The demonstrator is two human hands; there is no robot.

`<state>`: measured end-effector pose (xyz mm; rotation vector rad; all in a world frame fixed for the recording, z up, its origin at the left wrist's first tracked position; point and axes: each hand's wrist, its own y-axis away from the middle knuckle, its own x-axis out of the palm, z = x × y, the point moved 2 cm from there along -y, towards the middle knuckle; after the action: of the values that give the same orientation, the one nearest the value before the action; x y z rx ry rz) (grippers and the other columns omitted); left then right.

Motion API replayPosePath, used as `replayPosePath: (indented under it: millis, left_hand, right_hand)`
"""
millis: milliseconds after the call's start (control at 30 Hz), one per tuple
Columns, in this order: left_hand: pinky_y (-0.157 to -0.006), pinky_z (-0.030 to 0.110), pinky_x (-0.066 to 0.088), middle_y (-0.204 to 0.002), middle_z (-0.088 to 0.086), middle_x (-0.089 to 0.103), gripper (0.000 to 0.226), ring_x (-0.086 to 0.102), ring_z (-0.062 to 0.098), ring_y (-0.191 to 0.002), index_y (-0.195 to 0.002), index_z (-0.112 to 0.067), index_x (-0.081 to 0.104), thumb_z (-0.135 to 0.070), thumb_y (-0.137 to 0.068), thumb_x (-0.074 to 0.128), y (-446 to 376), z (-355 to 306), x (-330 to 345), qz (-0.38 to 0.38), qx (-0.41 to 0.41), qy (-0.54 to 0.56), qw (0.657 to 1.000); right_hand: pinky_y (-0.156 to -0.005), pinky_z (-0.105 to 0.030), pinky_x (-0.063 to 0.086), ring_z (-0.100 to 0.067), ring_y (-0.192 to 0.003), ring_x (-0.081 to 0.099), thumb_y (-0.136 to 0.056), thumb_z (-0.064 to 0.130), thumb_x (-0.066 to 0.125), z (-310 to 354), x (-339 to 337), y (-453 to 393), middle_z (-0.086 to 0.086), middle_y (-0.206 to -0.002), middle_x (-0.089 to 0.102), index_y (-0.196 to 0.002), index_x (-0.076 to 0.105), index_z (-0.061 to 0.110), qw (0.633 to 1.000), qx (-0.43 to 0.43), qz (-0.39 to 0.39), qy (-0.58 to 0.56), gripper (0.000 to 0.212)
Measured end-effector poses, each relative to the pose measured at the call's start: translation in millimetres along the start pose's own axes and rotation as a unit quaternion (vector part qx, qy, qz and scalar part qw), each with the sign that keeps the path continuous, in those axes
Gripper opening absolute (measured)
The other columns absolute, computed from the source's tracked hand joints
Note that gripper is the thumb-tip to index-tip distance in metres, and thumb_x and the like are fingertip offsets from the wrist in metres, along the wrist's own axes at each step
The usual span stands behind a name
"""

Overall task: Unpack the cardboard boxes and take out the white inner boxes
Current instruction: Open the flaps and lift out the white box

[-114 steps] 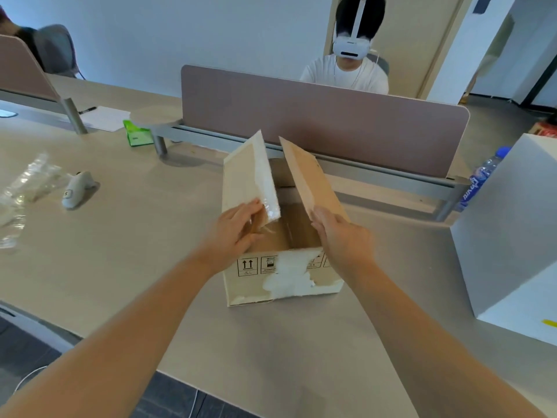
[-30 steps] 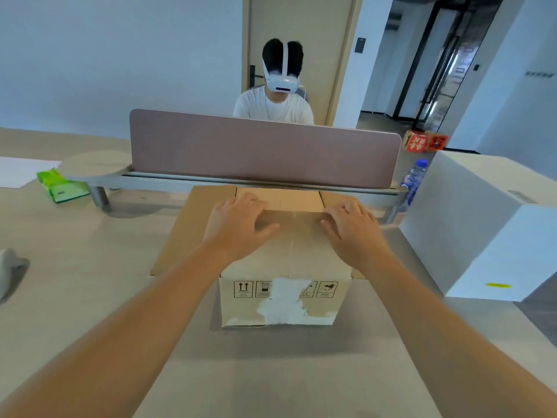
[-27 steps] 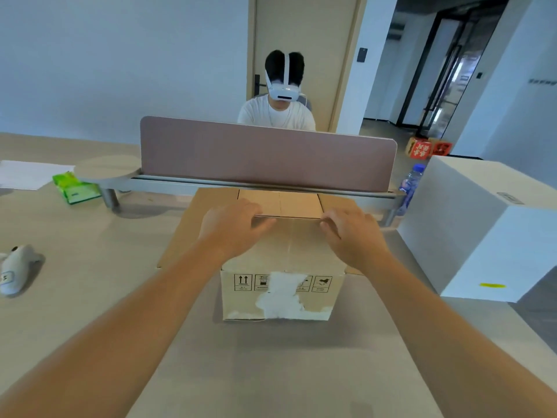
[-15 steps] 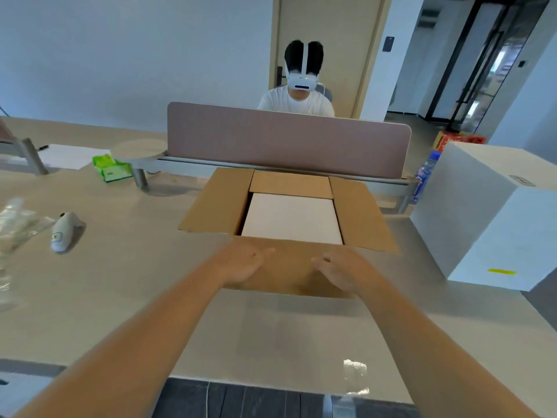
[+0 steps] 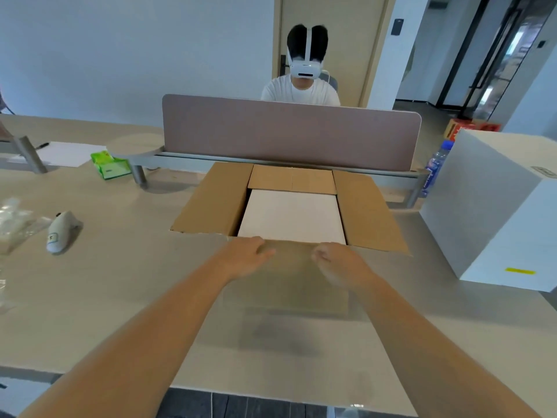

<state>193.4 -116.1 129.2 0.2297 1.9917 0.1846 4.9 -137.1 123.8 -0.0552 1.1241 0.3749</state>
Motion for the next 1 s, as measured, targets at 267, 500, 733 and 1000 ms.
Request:
replayPosePath:
  millis: [267, 500, 733, 1000]
  left_hand:
    - [-0.108, 0.035, 0.032, -0.146, 0.005, 0.037, 0.052, 0.037, 0.022, -0.132, -0.141, -0.013, 0.035, -0.041, -0.097, 0.04, -70, 6, -36, -0.007, 0.024, -0.063, 0.998]
    - [-0.105, 0.038, 0.035, -0.139, 0.007, 0.041, 0.051, 0.037, 0.025, -0.128, -0.134, -0.011, 0.042, -0.044, -0.095, 0.04, -151, 20, -44, -0.025, 0.055, -0.159, 0.985]
    - [-0.112, 0.035, 0.016, -0.147, 0.0, 0.027, 0.046, 0.021, 0.021, -0.136, -0.136, -0.019, 0.036, -0.044, -0.098, 0.03, -185, 34, -44, -0.082, 0.109, -0.224, 0.965]
    - [-0.112, 0.036, 0.017, -0.152, 0.003, 0.021, 0.04, 0.023, 0.021, -0.137, -0.137, -0.03, 0.039, -0.038, -0.1, 0.026, -197, 42, -58, -0.11, 0.169, -0.266, 0.942]
  right_hand:
    - [-0.097, -0.034, 0.04, -0.023, -0.116, 0.05, -0.098, 0.027, 0.035, 11, -37, -55, -0.007, -0.128, 0.053, -0.123, 0.052, 0.007, 0.993, 0.052, -0.022, -0.099, 0.035]
    - [-0.103, -0.032, 0.033, -0.023, -0.131, 0.036, -0.099, 0.03, 0.035, -1, -34, -131, -0.006, -0.145, 0.035, -0.14, 0.035, 0.012, 0.993, 0.104, -0.035, -0.051, 0.045]
    - [-0.109, -0.033, 0.021, -0.027, -0.135, 0.027, -0.096, 0.03, 0.041, -5, -22, -176, -0.012, -0.146, 0.03, -0.139, 0.033, 0.011, 0.986, 0.141, -0.08, 0.026, 0.047]
    - [-0.114, -0.036, 0.013, -0.026, -0.141, 0.013, -0.097, 0.031, 0.04, -2, -16, -182, -0.007, -0.152, 0.014, -0.135, 0.039, 0.017, 0.984, 0.117, -0.12, 0.066, 0.041]
